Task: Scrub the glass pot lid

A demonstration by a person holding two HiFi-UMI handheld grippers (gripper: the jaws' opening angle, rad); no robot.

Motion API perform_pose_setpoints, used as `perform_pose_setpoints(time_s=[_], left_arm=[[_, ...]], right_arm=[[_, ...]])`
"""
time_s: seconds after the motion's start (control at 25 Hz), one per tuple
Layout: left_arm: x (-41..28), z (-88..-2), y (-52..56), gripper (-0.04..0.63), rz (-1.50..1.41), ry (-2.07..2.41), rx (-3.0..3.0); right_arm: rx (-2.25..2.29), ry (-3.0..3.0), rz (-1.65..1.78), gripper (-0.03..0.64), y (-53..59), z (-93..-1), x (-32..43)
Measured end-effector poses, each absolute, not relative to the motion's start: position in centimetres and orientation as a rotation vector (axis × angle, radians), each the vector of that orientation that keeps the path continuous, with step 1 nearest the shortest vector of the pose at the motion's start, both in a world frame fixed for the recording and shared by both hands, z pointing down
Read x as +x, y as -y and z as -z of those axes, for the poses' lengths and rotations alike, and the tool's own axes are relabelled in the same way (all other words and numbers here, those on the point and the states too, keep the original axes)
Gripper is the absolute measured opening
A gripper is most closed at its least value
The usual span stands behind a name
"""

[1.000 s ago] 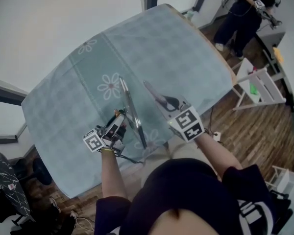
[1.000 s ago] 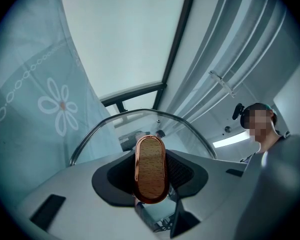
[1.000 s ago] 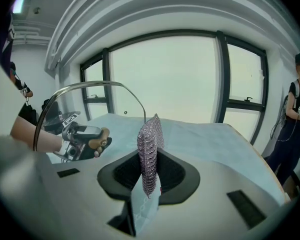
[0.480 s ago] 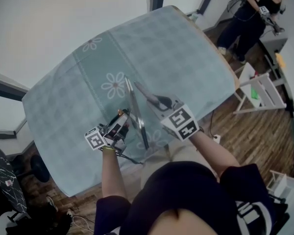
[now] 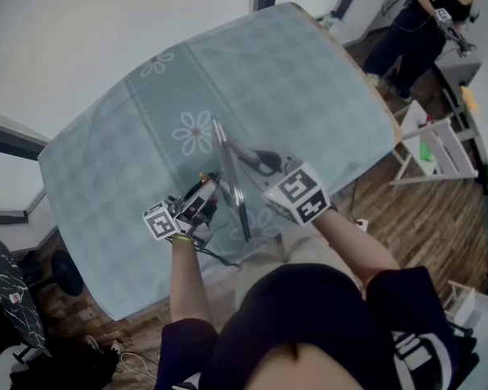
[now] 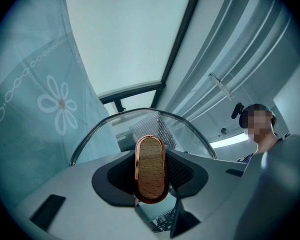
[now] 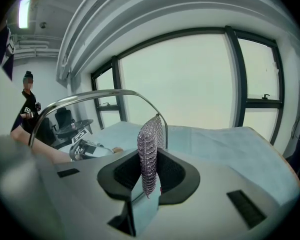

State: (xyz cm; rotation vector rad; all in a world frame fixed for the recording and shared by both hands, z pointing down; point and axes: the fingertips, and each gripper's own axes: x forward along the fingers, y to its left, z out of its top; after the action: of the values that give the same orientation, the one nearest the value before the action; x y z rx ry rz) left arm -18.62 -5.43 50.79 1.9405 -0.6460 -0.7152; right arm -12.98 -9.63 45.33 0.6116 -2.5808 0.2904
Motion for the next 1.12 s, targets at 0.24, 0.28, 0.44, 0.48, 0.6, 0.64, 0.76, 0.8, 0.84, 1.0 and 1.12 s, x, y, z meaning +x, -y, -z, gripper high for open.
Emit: perform_pose_setpoints(time_s=[0.24,0.28,0.44,0.48,0.6,0.64,0.76,0.8,0.84,1.0,1.12], left_arm=[[-18.6,-50.7,5.5,0.164,0.712,0.644,1.938],[-18.5,-50.6,5.5,0.164,0.715,0.639,1.937],[-18.6,-50.9,5.5,0.164,0.705,0.646,1.937],[-18.6,-50.9,5.5,0.164,0.705,0.645,1.936],[-18.6,-50.8,5.4,0.164,0.713,0.641,1.933],[-18.6,-50.9,5.4,0.164,0.712,0.643,1.934],[-18.7,-51.1,5.4,0.164,0.705,0.650,1.935],[-18.7,-51.1,5.4,0.164,0.706,0.650,1.933],[-18.7,-51.1,5.4,0.164,0.704,0.651,1.930],[-18.7,-51.0,5.4,0.164,0.713,0.647,1.929],[-18.6,-50.5,5.4,0.164,0.727,0.642,1.925]], right_arm=[[0.584,2.610,-0.291,0.080,9.0,-44.8,-13.3],[0.579,2.613,-0.293,0.080,8.8,-44.8,-13.4],[0.545,2.632,-0.284,0.080,8.0,-44.6,-13.5],[0.533,2.637,-0.281,0.080,7.8,-44.5,-13.5],[0.493,2.644,-0.276,0.080,6.8,-44.6,-13.6],[0.479,2.644,-0.276,0.080,6.4,-44.6,-13.6],[0.437,2.640,-0.274,0.080,5.4,-44.7,-13.4],[0.424,2.638,-0.272,0.080,5.1,-44.8,-13.4],[0.411,2.637,-0.271,0.080,4.7,-44.8,-13.3],[0.371,2.639,-0.279,0.080,3.5,-44.9,-13.0],[0.345,2.642,-0.284,0.080,2.8,-45.0,-12.9]])
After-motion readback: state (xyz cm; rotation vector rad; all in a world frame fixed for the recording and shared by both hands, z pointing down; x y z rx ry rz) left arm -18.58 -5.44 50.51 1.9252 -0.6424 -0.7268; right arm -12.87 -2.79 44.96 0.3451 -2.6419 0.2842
